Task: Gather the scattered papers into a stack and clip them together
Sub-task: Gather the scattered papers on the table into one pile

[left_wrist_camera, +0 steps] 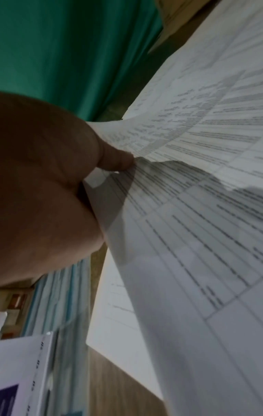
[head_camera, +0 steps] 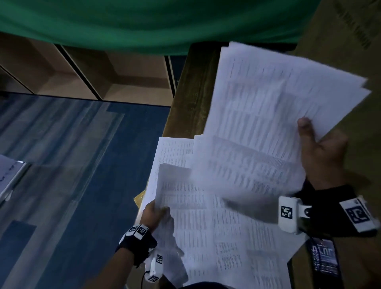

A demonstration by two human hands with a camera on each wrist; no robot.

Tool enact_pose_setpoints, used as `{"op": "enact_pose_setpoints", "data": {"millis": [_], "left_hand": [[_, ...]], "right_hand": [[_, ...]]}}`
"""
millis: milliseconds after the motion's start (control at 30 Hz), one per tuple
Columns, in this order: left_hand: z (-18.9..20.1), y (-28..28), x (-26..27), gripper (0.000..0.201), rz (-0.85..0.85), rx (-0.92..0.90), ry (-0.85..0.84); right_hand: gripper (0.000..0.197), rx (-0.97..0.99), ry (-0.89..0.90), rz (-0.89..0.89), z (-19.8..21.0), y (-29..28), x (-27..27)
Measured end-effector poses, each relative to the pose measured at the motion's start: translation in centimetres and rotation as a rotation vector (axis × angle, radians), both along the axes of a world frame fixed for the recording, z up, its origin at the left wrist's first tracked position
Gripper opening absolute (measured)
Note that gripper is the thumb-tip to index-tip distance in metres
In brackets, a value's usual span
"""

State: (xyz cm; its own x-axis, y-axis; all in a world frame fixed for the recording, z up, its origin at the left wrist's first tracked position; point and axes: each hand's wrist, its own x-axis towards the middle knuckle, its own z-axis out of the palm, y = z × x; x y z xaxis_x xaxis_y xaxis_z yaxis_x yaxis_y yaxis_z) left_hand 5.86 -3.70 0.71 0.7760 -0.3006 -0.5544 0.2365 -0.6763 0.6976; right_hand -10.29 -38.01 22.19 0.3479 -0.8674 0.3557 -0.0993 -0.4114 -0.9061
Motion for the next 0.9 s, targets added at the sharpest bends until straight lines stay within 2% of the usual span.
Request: {"op": "enact_pose_setpoints", "data": {"millis": [67,167,233,333,467,500,567,633,667,733,800,900], "left_hand": [[0.3,-0.3,-0.3,0.011,0.084,-0.066,0.071],[0.7,-0.7,-0.7,0.016,0.167,-0.186,0.230],[0.9,-0.9,-0.7,0.020,0.159,-0.216,0.312],[0.4,-0.9,-0.3,0.042,0.126,-0.210,0.399],[0.1,-1.3,-1.0,0.049,0.163,-0.289,0.657],[0.0,-1.3,-1.1,0.049,0.136,-0.285,0.652],[-1.0,-1.2,-1.3,0.053,0.072,-0.229,0.466],[-1.7,-0.5,-1.2,0.048,0.012,-0.117,0.288],[-2.1,-0.1,-1.0,0.045,0.002,-0.084,0.242],[-2.6,0.9,-0.5,0.043,0.009,-0.059,0.169],[-2.4,1.9,0.1,0.035,0.075,-0.072,0.095],[-2.5,3.8,0.6,0.030,0.184,-0.103,0.090]], "right_hand": [[0.045,0.086,0.120,0.042,-1.6,0.7,0.7],[0.035,0.333,0.235,0.146,-6.6,3.0,1.9],[0.035,0.423,0.310,0.216,-10.7,4.9,2.1],[0.031,0.528,0.444,0.280,-16.0,7.2,1.8],[0.036,0.678,0.632,0.400,-19.8,10.0,1.6],[0.037,0.706,0.684,0.422,-20.0,10.6,1.5],[0.041,0.718,0.826,0.506,-20.2,11.7,1.3],[0.043,0.650,0.965,0.584,-19.9,12.2,1.4],[0.041,0.611,0.977,0.579,-20.1,12.0,1.5],[0.033,0.597,0.870,0.499,-20.9,11.2,1.6],[0.029,0.571,0.777,0.342,-21.6,9.3,1.7],[0.040,0.453,0.823,0.138,-22.2,5.3,1.3]]}}
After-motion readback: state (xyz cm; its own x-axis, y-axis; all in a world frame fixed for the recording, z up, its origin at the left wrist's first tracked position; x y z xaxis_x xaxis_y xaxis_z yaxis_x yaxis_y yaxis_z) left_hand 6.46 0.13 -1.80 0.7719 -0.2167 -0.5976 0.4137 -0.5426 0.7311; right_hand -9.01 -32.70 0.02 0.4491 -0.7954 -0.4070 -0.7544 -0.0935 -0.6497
